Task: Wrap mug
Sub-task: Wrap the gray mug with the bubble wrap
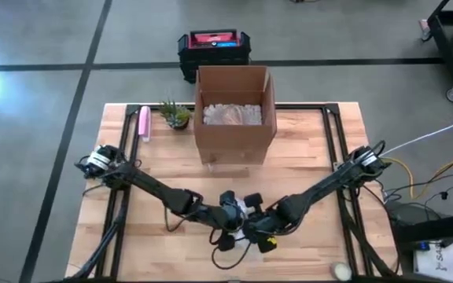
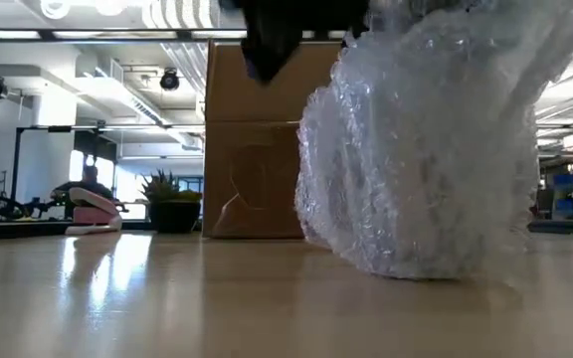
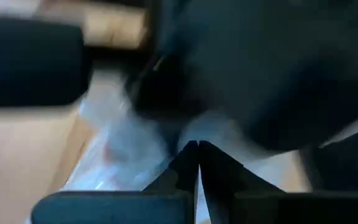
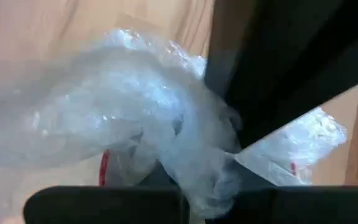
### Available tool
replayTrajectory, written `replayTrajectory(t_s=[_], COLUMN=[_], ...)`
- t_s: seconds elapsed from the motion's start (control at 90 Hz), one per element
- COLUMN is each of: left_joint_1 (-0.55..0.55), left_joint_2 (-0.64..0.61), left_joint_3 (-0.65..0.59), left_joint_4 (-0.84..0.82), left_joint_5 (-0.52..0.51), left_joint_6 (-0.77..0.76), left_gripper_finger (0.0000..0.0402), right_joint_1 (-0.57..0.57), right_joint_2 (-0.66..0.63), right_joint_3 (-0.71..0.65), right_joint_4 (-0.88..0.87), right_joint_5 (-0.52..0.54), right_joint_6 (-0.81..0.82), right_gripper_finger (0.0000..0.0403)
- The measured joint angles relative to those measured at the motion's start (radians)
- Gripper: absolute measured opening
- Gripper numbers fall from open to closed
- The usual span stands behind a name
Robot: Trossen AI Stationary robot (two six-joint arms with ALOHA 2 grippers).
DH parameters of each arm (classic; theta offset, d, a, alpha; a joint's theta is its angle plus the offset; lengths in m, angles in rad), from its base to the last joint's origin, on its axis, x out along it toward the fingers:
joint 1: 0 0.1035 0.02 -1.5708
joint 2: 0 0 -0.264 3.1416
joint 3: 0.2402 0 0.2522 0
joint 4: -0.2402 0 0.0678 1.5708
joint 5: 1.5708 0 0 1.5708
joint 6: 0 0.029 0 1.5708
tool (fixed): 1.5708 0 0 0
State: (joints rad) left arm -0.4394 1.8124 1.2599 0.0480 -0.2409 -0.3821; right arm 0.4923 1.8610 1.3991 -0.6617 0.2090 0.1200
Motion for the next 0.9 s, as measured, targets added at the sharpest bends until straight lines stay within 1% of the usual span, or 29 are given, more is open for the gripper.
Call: replayTrajectory(t_s=[0.144, 0.267, 0.433, 0.5, 0.589, 0.689, 0.789, 0.9], left_joint_1=[-0.012, -0.006, 0.013, 0.016, 0.019, 0.022, 0.022, 0.022], left_joint_2=[0.018, 0.056, 0.120, 0.125, 0.124, 0.125, 0.124, 0.124], left_joint_3=[0.000, 0.000, 0.001, 0.002, -0.001, -0.004, -0.004, -0.005], left_joint_4=[0.036, 0.083, 0.100, 0.097, 0.088, 0.074, 0.069, 0.071], left_joint_5=[-0.002, -0.053, -0.072, -0.073, -0.083, -0.082, -0.081, -0.074], left_joint_6=[0.024, 0.024, 0.007, 0.000, 0.003, 0.006, 0.006, 0.001], left_gripper_finger=[0.0000, 0.0000, 0.0000, 0.0000, 0.0000, 0.0000, 0.0000, 0.0000], right_joint_1=[0.000, 0.001, 0.009, 0.016, 0.030, 0.035, 0.031, 0.020], right_joint_2=[0.000, 0.000, 0.000, -0.001, -0.015, -0.068, -0.103, -0.120], right_joint_3=[-0.001, -0.002, -0.002, 0.023, 0.081, 0.156, 0.163, 0.137], right_joint_4=[0.005, 0.008, -0.011, -0.059, -0.175, -0.268, -0.376, -0.388], right_joint_5=[0.001, 0.001, -0.005, -0.004, -0.009, -0.003, 0.047, 0.195], right_joint_6=[0.003, 0.009, 0.013, 0.018, 0.018, 0.028, 0.050, 0.054], right_gripper_finger=[0.0000, 0.0000, 0.0000, 0.0000, 0.0000, 0.0000, 0.0000, 0.0000])
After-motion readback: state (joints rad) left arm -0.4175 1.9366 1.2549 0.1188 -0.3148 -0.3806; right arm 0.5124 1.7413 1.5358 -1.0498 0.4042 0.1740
